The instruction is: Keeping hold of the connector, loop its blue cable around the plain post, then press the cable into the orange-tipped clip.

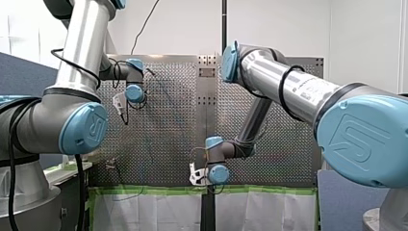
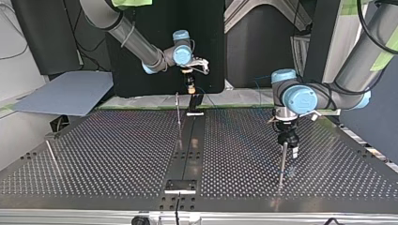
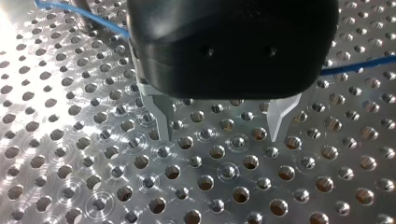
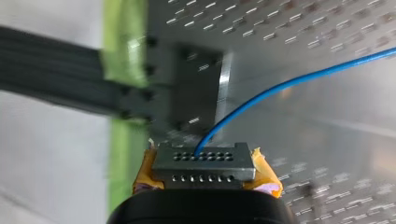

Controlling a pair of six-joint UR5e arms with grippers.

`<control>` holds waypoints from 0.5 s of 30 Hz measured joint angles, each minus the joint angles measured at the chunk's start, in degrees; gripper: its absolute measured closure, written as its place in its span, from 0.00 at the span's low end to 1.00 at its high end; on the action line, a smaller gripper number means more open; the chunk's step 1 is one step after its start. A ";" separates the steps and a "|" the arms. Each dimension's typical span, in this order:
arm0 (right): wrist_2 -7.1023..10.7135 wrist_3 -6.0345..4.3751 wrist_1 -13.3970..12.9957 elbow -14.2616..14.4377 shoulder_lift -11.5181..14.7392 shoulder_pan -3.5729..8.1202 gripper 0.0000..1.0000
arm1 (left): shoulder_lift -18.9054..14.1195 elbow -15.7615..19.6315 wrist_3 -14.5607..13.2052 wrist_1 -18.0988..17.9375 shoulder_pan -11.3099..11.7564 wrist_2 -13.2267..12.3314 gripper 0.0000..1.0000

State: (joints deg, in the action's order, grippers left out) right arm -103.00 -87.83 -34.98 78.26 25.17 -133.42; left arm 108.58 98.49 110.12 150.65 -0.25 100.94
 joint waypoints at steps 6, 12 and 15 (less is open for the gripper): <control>-0.81 -3.17 -3.40 3.07 -3.46 1.57 1.00 | 0.01 0.00 0.00 0.00 0.02 0.00 0.00; -2.30 -5.00 -7.13 6.77 -7.19 2.77 1.00 | 0.00 0.01 0.06 0.10 -0.01 0.00 0.00; -2.61 -5.14 -8.92 8.55 -8.97 3.11 1.00 | 0.00 0.01 0.03 0.27 -0.03 0.00 0.00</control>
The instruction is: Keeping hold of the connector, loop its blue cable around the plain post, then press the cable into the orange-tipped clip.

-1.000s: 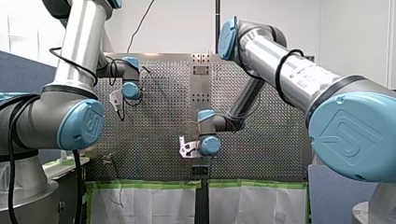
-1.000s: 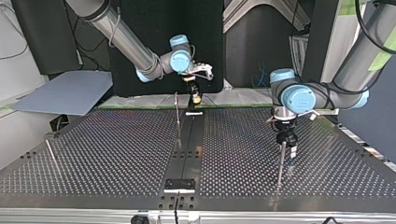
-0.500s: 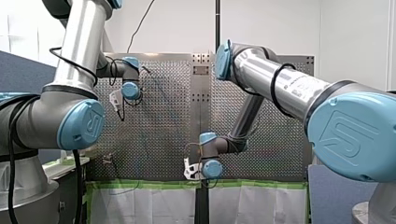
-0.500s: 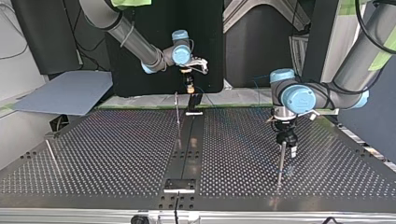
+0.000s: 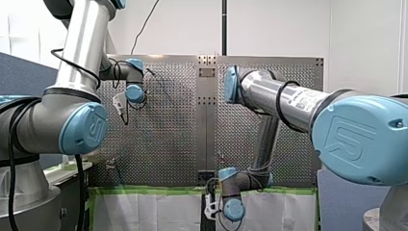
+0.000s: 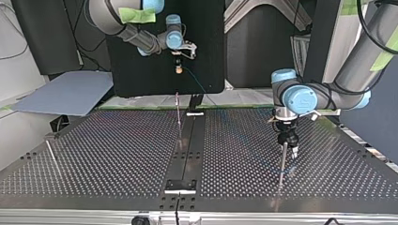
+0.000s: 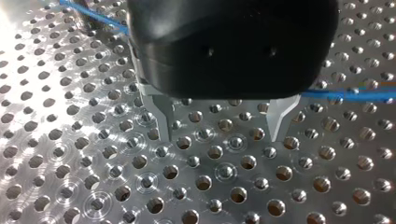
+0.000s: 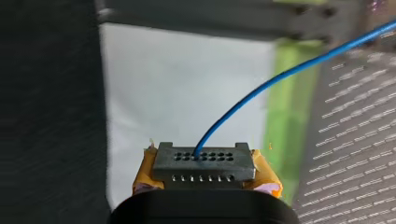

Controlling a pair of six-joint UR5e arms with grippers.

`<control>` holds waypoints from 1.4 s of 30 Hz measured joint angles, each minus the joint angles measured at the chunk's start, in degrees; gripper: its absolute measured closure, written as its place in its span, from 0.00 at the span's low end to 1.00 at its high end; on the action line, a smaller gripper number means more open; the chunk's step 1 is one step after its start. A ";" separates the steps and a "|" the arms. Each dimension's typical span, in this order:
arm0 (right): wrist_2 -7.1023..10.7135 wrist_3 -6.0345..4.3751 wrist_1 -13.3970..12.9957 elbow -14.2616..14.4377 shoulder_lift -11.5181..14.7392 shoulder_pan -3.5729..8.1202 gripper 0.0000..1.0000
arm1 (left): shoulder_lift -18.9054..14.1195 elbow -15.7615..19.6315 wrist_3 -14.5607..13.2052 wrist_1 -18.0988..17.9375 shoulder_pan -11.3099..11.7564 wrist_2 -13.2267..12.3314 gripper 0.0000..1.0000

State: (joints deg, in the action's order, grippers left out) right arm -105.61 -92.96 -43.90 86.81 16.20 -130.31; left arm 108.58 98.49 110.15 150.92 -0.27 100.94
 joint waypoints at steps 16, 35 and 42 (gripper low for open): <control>-1.20 0.03 -8.71 8.72 -0.01 0.72 1.00 | 0.00 0.01 -0.03 0.40 -0.05 0.00 0.00; -2.35 1.33 -18.80 18.99 10.24 2.47 1.00 | 0.00 -0.01 0.45 0.92 -0.05 0.61 0.00; -1.93 2.34 -18.18 22.76 13.99 4.12 1.00 | 0.00 0.00 0.95 1.19 -0.05 0.69 0.00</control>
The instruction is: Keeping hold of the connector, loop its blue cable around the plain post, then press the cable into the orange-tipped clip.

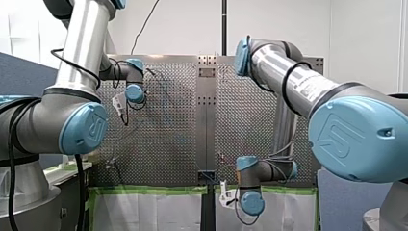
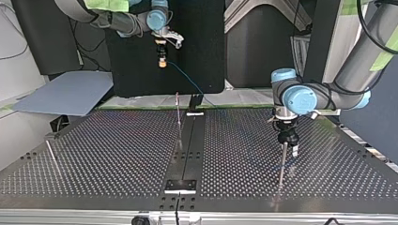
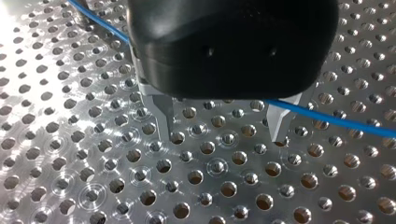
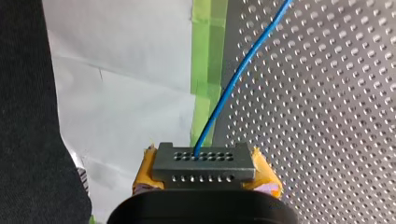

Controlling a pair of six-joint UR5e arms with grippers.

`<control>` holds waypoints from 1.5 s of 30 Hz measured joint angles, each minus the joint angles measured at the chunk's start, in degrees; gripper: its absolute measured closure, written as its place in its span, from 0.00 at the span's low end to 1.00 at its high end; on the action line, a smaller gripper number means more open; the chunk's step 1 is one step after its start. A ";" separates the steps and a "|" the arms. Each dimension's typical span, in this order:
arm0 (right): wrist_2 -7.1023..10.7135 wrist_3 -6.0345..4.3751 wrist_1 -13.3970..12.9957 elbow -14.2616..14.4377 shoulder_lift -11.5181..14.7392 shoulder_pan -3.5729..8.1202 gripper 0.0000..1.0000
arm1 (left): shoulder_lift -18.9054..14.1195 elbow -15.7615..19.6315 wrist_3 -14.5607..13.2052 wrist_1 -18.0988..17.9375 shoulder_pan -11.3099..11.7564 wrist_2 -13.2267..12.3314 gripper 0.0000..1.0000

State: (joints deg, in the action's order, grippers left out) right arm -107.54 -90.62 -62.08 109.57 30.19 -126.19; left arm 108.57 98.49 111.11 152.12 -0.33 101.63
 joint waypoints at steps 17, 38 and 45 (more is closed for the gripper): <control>7.44 5.63 -2.36 6.83 9.10 4.77 1.00 | 0.00 -0.01 1.17 0.03 0.00 -0.08 0.00; 19.71 7.36 -4.02 6.95 21.35 12.35 1.00 | -0.01 -0.01 7.62 0.77 1.10 -4.24 0.00; 22.46 8.53 -3.63 7.91 22.62 11.61 1.00 | -0.07 0.01 11.42 1.53 2.09 -5.84 0.00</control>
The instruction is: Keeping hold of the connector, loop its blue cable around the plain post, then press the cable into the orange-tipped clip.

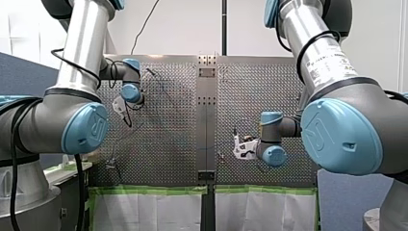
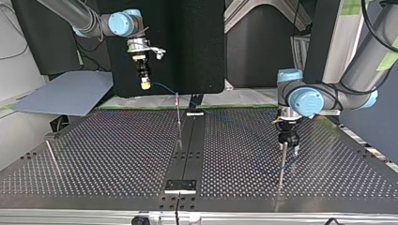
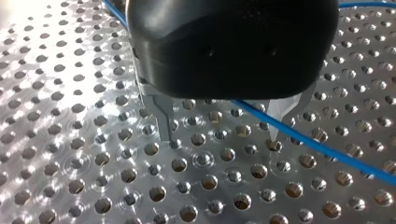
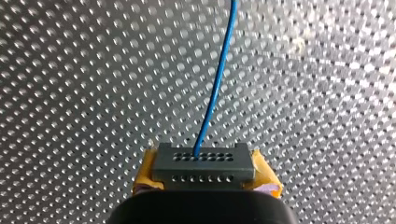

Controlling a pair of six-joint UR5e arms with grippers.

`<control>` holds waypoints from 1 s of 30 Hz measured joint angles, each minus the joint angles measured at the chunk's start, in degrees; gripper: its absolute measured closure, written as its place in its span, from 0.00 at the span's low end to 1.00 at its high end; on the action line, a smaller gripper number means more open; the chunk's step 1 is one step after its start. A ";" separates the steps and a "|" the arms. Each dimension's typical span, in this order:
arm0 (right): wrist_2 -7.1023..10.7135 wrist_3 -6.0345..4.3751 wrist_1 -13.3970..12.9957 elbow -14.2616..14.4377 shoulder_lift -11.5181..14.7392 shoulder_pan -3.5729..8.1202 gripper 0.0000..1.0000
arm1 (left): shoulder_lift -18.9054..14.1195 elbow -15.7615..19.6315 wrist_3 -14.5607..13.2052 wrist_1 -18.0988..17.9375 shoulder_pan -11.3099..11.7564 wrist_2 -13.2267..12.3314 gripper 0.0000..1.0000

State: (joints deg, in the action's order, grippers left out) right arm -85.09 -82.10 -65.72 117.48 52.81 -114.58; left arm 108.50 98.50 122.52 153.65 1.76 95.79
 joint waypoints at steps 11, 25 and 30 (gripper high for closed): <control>-1.12 0.23 -0.17 2.20 -0.05 -1.28 1.00 | -0.01 0.02 6.69 0.66 0.21 -0.58 0.00; -2.06 -0.74 -5.55 2.56 -7.01 -1.19 1.00 | 0.04 0.02 9.64 0.40 0.08 -0.55 0.00; -1.83 -1.04 -6.08 1.81 -8.94 -1.22 1.00 | 0.01 0.03 10.05 0.48 0.07 -0.36 0.00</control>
State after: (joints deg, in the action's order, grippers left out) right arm -86.92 -83.14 -71.80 119.29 43.88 -115.79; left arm 108.51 98.53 132.57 154.12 1.83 95.43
